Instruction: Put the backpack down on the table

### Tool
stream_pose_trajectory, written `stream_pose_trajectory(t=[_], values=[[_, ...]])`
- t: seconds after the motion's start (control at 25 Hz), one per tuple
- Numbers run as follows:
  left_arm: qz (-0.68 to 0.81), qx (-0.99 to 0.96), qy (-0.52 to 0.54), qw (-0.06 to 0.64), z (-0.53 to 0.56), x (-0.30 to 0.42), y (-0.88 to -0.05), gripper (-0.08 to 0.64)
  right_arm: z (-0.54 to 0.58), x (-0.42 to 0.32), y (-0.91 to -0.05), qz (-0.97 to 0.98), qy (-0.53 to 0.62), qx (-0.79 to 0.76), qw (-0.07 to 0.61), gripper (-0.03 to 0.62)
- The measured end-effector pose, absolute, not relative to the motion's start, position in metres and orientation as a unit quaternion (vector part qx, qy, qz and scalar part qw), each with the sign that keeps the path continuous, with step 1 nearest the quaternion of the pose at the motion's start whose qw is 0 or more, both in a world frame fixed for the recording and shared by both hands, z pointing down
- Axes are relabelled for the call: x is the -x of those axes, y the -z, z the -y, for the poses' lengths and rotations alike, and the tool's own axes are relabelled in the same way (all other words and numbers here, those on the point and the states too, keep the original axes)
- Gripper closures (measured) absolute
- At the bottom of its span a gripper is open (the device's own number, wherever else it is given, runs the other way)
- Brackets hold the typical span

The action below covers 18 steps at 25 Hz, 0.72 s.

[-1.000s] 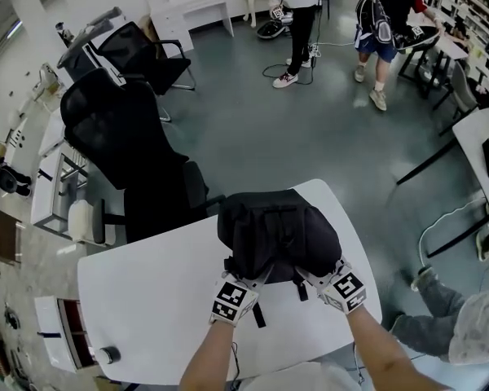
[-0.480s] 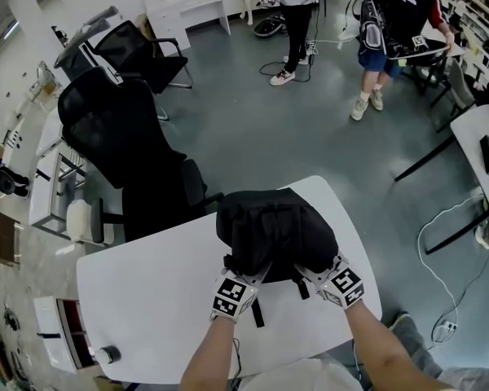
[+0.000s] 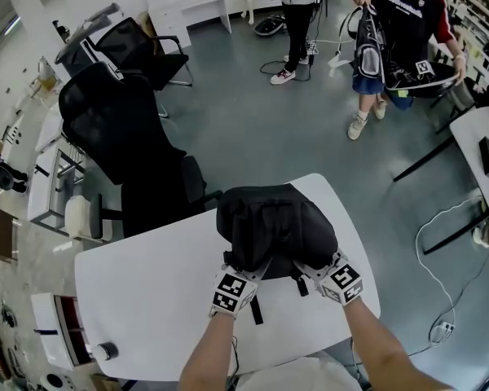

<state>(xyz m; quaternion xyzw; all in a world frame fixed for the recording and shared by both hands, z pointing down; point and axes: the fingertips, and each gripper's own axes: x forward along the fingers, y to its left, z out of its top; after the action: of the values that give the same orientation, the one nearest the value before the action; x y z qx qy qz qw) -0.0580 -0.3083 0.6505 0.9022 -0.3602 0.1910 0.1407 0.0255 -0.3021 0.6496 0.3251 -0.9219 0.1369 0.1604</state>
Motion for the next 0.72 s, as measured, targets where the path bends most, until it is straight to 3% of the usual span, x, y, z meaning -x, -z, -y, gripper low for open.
stream_pose_trajectory(t=[0.72], values=[[0.389,-0.892,-0.180,0.144,0.3143,0.0665,-0.6492,0.334,0.3069,-0.0279,-0.6495,0.915,-0.133,-0.339,0.174,0.339]])
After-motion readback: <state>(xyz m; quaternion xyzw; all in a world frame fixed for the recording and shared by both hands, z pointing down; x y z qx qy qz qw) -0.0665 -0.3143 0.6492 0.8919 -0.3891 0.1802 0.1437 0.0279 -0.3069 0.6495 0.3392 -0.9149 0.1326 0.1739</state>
